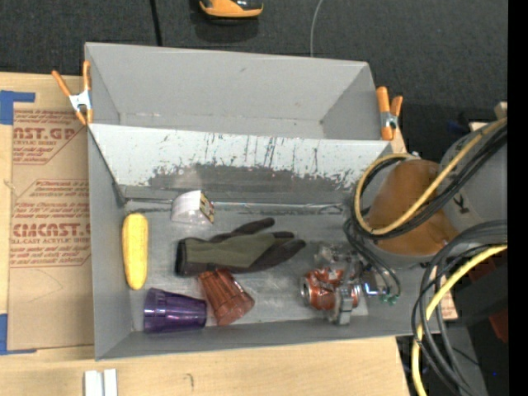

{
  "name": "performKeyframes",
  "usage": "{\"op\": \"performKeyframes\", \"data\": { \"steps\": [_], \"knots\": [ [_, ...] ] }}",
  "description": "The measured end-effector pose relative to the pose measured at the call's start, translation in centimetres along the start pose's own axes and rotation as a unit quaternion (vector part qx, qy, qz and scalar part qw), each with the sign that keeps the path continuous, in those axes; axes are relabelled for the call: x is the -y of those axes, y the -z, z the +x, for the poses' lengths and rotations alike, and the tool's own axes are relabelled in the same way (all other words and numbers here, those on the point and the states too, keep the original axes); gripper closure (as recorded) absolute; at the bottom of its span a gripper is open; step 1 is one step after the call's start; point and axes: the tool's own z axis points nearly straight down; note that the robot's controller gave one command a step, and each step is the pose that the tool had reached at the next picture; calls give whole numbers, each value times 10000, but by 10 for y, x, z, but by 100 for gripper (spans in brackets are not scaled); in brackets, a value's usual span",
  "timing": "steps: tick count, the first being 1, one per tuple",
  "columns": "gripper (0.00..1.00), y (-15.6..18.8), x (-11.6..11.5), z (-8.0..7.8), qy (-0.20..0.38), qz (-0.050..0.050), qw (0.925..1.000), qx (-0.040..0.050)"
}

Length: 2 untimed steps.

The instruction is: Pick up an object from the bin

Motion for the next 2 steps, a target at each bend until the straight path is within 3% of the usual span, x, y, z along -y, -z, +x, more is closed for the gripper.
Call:
{"op": "performKeyframes", "data": {
  "steps": [1,2],
  "knots": [
    [100,2,-7,-1,-395,2,9992,-31],
    [100,2,-7,-1,-402,2,9992,-31]
  ]
}}
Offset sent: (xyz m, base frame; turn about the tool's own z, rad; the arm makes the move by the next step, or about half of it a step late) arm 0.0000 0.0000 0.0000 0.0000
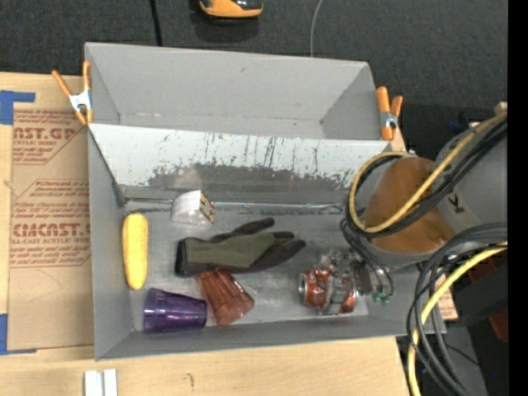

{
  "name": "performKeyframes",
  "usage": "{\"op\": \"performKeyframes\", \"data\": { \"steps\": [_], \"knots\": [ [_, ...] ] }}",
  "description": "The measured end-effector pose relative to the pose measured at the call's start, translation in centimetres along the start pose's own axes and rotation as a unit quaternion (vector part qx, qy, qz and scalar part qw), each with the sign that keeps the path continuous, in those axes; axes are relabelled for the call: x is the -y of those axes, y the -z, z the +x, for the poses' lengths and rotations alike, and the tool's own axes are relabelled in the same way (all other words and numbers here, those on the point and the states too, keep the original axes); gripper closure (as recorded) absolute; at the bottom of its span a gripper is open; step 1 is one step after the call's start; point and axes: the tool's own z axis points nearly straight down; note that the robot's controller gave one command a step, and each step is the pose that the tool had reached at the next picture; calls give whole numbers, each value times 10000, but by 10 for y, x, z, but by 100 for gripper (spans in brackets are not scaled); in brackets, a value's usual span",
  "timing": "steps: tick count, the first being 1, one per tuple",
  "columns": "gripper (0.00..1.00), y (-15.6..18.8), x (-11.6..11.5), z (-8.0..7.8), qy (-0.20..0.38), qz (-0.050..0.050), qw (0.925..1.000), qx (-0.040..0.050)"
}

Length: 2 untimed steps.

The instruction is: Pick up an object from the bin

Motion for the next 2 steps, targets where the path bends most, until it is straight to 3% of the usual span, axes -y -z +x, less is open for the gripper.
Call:
{"op": "performKeyframes", "data": {
  "steps": [2],
  "knots": [
    [100,21,-1,3,3,-6,10000,-49]
  ]
}}
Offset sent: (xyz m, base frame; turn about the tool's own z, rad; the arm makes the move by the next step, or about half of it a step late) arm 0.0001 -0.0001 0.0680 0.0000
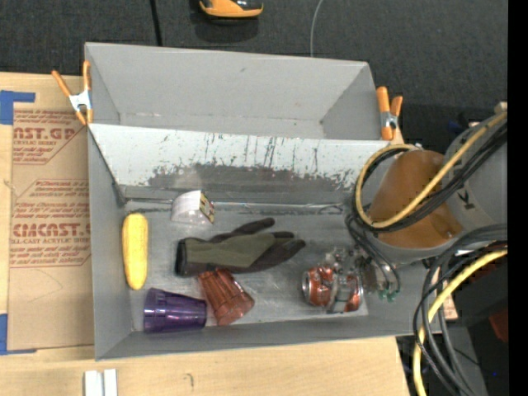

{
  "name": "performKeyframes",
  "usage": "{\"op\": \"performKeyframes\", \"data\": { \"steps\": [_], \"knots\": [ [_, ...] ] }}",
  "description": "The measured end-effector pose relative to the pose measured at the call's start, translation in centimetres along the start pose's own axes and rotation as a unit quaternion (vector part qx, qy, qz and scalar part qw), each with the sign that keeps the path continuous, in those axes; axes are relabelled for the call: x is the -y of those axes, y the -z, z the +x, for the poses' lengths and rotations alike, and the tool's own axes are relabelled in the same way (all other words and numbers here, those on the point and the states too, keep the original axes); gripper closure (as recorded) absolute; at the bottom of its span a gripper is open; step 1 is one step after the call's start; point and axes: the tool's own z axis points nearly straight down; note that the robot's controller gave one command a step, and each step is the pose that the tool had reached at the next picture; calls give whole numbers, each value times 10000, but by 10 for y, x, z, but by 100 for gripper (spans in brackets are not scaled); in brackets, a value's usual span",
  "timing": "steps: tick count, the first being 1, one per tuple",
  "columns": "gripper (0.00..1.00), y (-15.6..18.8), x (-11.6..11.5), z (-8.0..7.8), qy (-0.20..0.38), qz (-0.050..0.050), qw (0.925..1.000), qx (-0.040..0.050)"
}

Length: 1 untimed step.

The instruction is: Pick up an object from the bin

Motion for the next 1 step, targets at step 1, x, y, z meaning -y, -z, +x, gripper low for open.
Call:
{"op": "performKeyframes", "data": {
  "steps": [1],
  "knots": [
    [100,19,0,-2,-2,2,10000,43]
  ]
}}
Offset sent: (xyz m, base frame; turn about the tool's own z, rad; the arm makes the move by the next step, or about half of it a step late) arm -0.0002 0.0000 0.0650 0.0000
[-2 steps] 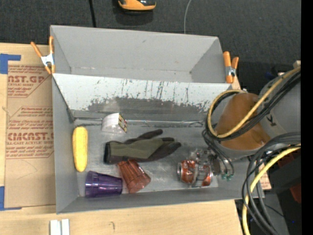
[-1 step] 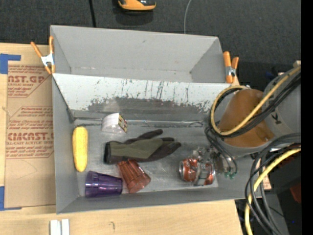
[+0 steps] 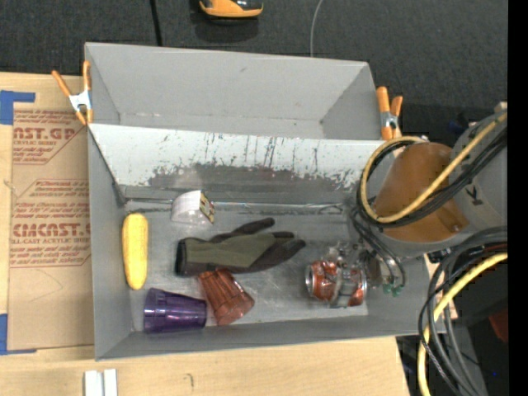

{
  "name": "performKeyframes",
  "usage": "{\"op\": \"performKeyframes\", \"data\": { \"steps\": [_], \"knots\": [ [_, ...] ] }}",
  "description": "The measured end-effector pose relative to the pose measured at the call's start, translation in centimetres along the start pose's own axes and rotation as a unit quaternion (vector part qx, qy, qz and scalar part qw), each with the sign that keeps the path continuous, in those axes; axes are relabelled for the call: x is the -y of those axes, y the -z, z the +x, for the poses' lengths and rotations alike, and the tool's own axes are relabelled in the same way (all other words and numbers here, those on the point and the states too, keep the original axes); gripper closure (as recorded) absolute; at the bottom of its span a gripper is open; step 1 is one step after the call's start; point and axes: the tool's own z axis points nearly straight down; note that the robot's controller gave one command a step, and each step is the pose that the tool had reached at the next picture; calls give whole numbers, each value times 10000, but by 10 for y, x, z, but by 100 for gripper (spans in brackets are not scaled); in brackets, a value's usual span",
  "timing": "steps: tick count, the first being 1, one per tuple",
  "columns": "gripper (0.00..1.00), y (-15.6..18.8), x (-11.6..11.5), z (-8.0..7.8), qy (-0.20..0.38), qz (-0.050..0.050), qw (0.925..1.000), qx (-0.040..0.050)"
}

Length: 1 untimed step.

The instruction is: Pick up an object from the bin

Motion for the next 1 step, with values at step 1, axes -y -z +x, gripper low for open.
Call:
{"op": "performKeyframes", "data": {
  "steps": [1],
  "knots": [
    [100,10,0,0,1,0,10000,3]
  ]
}}
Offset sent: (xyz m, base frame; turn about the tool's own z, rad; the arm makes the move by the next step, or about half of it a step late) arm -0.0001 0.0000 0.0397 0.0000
